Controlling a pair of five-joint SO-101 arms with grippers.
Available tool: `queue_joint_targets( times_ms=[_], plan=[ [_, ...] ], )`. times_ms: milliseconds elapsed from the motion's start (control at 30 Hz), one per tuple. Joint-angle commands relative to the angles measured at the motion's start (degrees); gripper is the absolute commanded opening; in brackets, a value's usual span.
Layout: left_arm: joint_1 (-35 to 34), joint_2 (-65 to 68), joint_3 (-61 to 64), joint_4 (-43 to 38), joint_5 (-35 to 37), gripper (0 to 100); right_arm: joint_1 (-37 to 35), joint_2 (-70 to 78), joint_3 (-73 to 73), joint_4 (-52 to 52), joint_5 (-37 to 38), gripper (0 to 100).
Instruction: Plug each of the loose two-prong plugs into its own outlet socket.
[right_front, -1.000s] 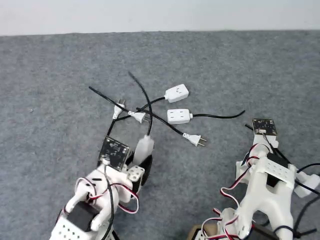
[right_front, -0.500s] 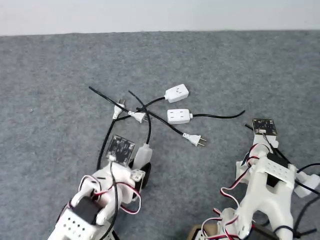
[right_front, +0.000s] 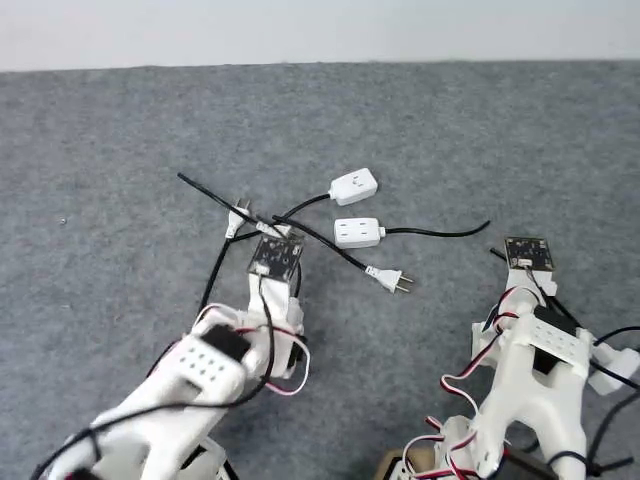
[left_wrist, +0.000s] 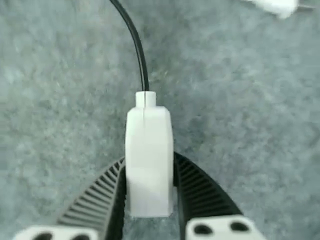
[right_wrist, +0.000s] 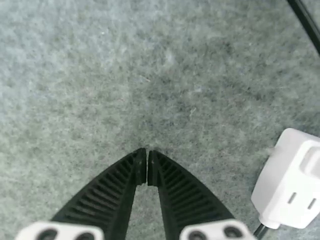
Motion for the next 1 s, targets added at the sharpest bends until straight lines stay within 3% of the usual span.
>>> queue_joint_targets(
  times_ms=[0, 200, 367, 600, 733, 833, 967],
  plan=[
    [-0.4, 6.6, -5.8, -1.1, 3.8, 13, -0.7, -1.3, -0.4, -0.9, 0.6, 1.2],
    [-0.4, 8.5, -8.0, 1.7, 5.6, 25, -0.7, -1.3, -0.4, -0.9, 0.6, 1.2],
    [-0.8, 5.6, -7.8, 4.4, 4.7, 29, -0.7, -1.3, -0.4, -0.9, 0.6, 1.2],
    [-9.5, -11.5, -8.5, 10.7, -4.4, 30, -0.7, -1.3, -0.4, -0.9, 0.7, 1.2],
    [-8.8, -20.5, -10.2, 18.9, -11.6, 30, -0.7, -1.3, -0.4, -0.9, 0.7, 1.2],
    [-4.4, -21.9, -11.5, 21.6, -12.0, 22, -0.7, -1.3, -0.4, -0.9, 0.7, 1.2],
    [0.6, -15.6, -14.5, 19.8, -12.0, 1, -0.7, -1.3, -0.4, -0.9, 0.7, 1.2]
  ],
)
